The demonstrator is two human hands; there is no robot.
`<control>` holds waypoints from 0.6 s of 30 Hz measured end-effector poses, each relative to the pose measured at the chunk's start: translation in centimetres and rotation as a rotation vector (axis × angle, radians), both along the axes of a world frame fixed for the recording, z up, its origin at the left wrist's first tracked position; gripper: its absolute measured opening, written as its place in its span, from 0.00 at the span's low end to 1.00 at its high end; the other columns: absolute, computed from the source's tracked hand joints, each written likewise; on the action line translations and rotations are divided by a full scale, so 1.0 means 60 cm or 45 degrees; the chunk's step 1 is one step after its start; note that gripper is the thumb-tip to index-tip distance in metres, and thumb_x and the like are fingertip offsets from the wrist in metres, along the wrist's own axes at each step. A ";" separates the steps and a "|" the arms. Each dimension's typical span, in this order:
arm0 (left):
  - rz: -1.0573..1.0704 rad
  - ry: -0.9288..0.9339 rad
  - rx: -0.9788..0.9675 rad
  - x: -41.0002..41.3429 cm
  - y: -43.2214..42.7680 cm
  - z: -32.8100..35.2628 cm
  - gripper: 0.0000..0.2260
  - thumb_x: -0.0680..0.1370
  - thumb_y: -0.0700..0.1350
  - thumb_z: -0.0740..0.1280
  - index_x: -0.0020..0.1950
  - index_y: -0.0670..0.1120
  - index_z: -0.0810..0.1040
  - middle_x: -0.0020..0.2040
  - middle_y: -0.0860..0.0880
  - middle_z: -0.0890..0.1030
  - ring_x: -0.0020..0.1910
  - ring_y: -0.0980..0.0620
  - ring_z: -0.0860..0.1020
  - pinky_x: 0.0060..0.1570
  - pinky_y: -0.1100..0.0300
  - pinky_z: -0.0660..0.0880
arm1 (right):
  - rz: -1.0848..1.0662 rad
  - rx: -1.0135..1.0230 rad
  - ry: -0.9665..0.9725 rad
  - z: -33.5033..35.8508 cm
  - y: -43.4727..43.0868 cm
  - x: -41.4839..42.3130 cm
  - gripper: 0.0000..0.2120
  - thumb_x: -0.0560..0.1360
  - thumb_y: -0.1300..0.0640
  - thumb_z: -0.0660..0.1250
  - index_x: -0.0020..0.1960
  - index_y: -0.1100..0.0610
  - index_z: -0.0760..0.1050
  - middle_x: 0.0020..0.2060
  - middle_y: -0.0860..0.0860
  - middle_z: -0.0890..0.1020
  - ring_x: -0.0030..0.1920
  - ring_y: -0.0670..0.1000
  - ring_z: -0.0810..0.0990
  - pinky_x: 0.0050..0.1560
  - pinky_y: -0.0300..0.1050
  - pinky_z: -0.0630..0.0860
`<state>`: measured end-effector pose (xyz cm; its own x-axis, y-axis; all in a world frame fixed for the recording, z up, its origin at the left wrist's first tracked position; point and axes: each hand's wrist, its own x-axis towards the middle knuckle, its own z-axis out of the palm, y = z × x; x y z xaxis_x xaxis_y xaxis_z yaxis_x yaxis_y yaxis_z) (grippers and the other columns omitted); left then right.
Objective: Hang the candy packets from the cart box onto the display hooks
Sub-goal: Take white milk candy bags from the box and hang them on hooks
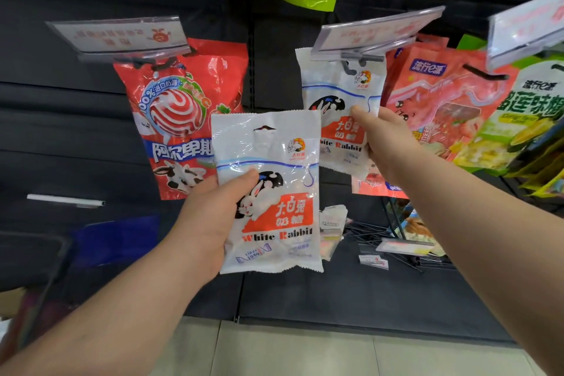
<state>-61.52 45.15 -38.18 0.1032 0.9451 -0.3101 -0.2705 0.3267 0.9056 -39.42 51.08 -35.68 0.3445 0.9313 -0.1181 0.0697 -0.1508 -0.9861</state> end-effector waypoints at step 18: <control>-0.295 0.037 0.096 0.106 -0.004 0.032 0.08 0.78 0.45 0.67 0.54 0.46 0.81 0.45 0.43 0.86 0.44 0.43 0.85 0.46 0.46 0.82 | 0.043 0.287 0.303 0.037 -0.116 -0.009 0.06 0.78 0.58 0.64 0.48 0.54 0.79 0.43 0.53 0.86 0.40 0.51 0.85 0.38 0.46 0.82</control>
